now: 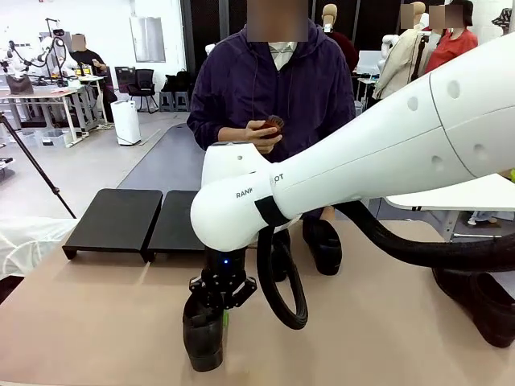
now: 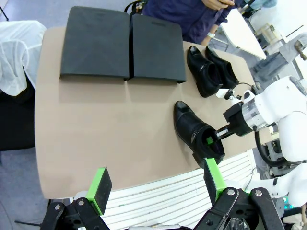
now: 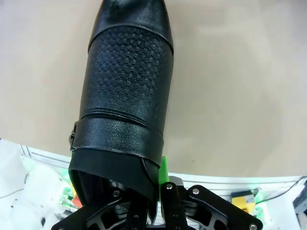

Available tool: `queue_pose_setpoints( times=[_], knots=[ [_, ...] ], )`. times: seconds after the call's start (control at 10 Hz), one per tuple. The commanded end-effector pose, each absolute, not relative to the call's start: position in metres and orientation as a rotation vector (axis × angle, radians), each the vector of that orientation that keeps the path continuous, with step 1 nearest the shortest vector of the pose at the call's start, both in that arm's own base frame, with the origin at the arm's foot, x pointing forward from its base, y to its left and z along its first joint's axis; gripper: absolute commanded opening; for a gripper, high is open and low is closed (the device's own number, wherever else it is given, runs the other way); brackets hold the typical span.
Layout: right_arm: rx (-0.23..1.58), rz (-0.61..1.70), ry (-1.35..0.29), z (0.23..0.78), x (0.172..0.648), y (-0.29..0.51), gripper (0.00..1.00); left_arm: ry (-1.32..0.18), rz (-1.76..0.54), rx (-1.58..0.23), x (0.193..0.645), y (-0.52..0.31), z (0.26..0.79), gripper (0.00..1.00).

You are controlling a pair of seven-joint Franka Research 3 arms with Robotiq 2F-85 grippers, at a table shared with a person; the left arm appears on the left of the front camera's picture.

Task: Organize the shoes by placing them on the stand.
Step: Pick up one Shoe and place it in the middle of the table.

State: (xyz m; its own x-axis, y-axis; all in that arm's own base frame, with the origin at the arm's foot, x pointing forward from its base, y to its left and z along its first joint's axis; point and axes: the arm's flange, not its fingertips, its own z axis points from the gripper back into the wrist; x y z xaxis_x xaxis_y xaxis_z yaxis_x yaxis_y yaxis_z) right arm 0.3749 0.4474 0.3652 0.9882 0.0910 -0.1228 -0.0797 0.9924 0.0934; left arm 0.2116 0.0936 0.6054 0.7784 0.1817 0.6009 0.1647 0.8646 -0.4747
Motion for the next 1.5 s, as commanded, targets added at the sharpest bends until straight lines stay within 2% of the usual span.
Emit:
queue_pose_setpoints(
  times=[0.0, 0.3, 0.4, 0.5, 0.6, 1.0, 1.2, 1.4],
  knots=[
    [0.134, 0.099, 0.107, 0.369, 0.371, 0.431, 0.0, -0.688, 0.01, -0.554, 0.212, 0.094, 0.607, 1.0],
    [0.152, 0.064, 0.113, 0.369, 0.373, 0.431, 0.0, -0.688, 0.01, -0.554, 0.212, 0.094, 0.607, 1.0],
    [0.163, 0.052, 0.135, 0.369, 0.373, 0.432, 0.35, -0.688, 0.01, -0.554, 0.212, 0.094, 0.607, 1.0],
    [0.174, 0.047, 0.151, 0.368, 0.374, 0.432, 0.93, -0.688, 0.01, -0.554, 0.212, 0.094, 0.607, 1.0],
    [0.175, 0.037, 0.148, 0.368, 0.374, 0.432, 1.0, -0.688, 0.01, -0.554, 0.212, 0.094, 0.607, 1.0],
    [0.191, 0.025, 0.143, 0.372, 0.375, 0.429, 1.0, -0.688, 0.01, -0.554, 0.212, 0.094, 0.607, 1.0],
    [0.23, -0.016, 0.139, 0.407, 0.374, 0.41, 1.0, -0.688, 0.01, -0.554, 0.212, 0.094, 0.607, 1.0],
    [0.254, 0.009, 0.096, 0.467, 0.359, 0.362, 1.0, -0.688, 0.01, -0.554, 0.212, 0.094, 0.607, 1.0]
  ],
)
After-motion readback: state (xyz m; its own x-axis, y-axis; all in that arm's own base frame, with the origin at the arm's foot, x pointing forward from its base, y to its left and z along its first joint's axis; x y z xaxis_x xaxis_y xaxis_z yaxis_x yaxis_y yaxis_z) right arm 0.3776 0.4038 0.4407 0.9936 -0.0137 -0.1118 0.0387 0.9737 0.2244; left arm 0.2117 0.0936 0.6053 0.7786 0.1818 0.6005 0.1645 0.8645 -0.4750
